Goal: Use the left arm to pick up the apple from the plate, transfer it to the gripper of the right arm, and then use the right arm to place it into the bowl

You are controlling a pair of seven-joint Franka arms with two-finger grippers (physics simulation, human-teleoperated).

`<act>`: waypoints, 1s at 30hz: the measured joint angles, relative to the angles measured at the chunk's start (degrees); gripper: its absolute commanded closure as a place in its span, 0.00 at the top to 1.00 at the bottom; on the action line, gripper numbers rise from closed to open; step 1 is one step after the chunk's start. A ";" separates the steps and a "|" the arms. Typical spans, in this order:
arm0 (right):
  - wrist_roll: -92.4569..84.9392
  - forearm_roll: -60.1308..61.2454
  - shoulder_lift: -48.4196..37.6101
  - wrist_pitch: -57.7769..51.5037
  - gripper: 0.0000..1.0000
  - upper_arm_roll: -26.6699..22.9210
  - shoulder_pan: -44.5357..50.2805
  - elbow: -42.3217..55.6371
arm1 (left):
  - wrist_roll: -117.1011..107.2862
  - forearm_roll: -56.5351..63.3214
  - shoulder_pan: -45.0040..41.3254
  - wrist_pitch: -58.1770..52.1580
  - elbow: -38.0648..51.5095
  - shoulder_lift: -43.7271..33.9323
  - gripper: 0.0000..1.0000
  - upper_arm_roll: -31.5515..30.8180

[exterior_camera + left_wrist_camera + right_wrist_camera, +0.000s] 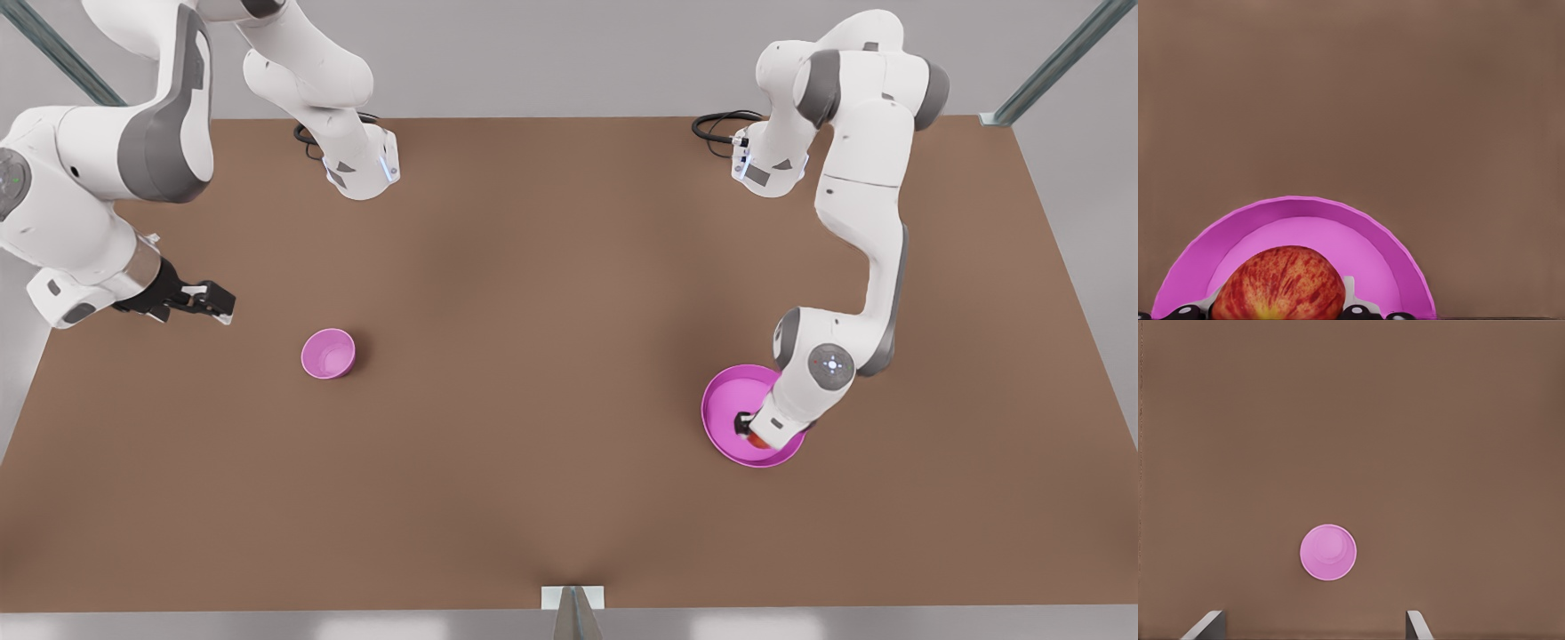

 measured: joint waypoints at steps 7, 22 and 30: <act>0.70 10.19 2.92 -0.11 1.00 1.89 -0.37 -0.36 | 1.53 -14.71 -0.30 -13.78 9.35 -7.23 0.78 -11.23; -2.06 64.13 30.03 22.91 0.81 10.95 -1.11 5.44 | 45.62 -79.26 -6.09 -14.09 12.58 6.06 0.79 -13.78; -9.26 77.07 31.31 30.53 1.00 12.92 0.77 -0.47 | 72.13 -89.28 -5.99 -12.80 27.60 19.20 0.79 -20.29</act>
